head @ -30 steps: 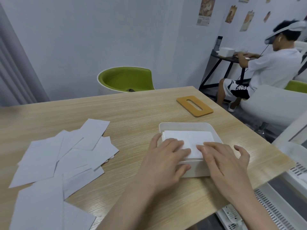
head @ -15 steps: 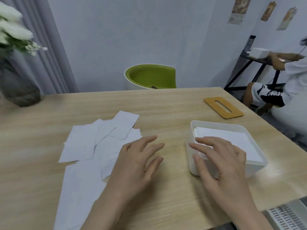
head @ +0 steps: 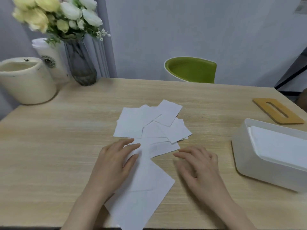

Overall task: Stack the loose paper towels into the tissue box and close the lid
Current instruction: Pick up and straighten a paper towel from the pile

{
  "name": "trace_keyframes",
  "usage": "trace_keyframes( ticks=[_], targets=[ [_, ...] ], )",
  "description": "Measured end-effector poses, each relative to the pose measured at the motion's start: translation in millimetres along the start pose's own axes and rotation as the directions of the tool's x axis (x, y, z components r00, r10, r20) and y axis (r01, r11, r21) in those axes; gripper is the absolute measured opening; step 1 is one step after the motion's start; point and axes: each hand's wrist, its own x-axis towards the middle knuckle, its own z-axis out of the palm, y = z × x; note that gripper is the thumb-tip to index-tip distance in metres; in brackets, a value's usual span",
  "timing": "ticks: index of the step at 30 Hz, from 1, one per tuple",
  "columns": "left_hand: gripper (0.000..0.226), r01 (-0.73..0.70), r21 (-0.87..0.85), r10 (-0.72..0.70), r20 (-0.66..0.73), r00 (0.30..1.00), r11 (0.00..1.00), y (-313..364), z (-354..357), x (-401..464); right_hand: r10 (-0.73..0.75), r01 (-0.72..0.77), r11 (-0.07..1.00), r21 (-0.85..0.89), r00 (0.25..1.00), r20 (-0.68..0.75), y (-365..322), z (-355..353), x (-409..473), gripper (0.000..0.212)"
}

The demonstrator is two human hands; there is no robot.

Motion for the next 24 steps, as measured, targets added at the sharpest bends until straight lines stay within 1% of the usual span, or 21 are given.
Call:
trace_keyframes(
  ticks=[6, 10, 11, 14, 15, 19, 24],
  targets=[
    [0.032, 0.019, 0.020, -0.020, 0.024, 1.000, 1.000, -20, 4, -8, -0.008, 0.007, 1.000, 0.011, 0.995, 0.101, -12, 21, 5, 0.022],
    [0.033, 0.004, 0.008, -0.004, 0.036, 0.999, 1.000, -26, 11, -11, 0.009, -0.011, 1.000, 0.008, 0.989, 0.147, -17, 32, 6, 0.030],
    [0.036, 0.006, 0.004, -0.006, 0.038, 0.999, 1.000, -27, 12, -12, 0.016, -0.018, 1.000, 0.010, 0.989, 0.148, -18, 34, 7, 0.032],
    [0.059, 0.003, -0.005, -0.003, 0.027, 1.000, 1.000, -28, 17, -14, 0.040, -0.043, 0.999, 0.015, 0.990, 0.134, -23, 43, 9, 0.037],
    [0.062, 0.005, -0.006, -0.004, 0.023, 1.000, 1.000, -29, 18, -15, 0.054, -0.057, 0.998, 0.018, 0.990, 0.130, -26, 47, 9, 0.039],
    [0.062, 0.013, -0.010, -0.013, 0.015, 1.000, 1.000, -30, 22, -16, 0.133, -0.134, 0.991, 0.003, 0.986, 0.101, -34, 59, 14, 0.040],
    [0.062, 0.016, -0.016, -0.016, 0.009, 1.000, 1.000, -31, 23, -16, 0.223, -0.225, 0.974, 0.003, 0.970, 0.098, -43, 69, 19, 0.029]
  ],
)
